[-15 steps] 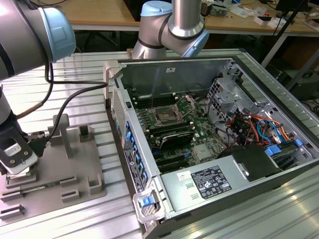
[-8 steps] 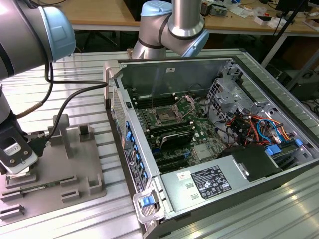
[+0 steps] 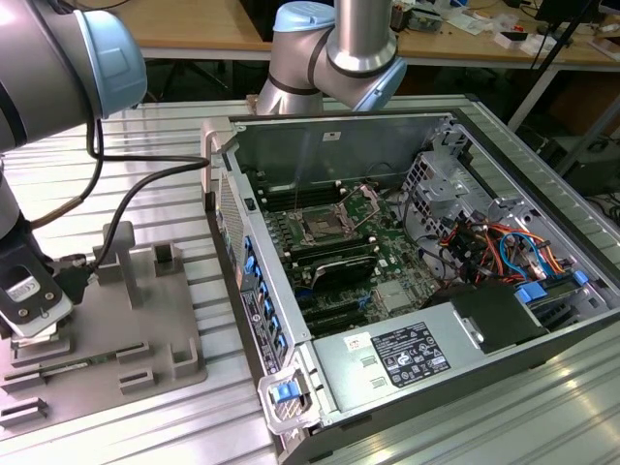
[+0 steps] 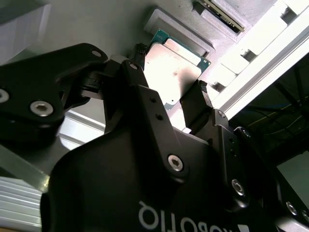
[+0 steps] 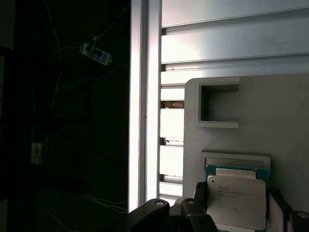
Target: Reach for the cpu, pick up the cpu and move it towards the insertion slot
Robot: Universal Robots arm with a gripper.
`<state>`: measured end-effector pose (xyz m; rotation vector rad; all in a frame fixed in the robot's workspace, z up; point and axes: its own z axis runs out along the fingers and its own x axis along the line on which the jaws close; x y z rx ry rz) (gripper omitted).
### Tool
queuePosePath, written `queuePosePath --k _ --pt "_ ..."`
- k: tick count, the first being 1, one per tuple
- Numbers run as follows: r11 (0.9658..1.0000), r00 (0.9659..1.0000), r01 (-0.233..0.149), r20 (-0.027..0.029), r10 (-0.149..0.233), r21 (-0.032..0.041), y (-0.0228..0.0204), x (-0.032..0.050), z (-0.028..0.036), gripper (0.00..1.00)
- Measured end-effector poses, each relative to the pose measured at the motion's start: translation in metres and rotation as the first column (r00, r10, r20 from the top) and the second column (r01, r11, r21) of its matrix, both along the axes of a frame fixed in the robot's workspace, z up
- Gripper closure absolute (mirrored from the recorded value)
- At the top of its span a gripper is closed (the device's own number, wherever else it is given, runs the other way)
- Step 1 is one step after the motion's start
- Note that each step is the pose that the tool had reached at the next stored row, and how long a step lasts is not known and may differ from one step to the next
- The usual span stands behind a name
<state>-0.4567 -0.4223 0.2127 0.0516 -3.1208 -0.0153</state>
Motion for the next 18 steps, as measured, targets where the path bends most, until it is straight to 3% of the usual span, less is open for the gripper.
queuePosePath --k 18 --pt "1.0 1.0 0.0 -0.0008 0.0 0.0001 0.0 0.0 0.0069 0.45"
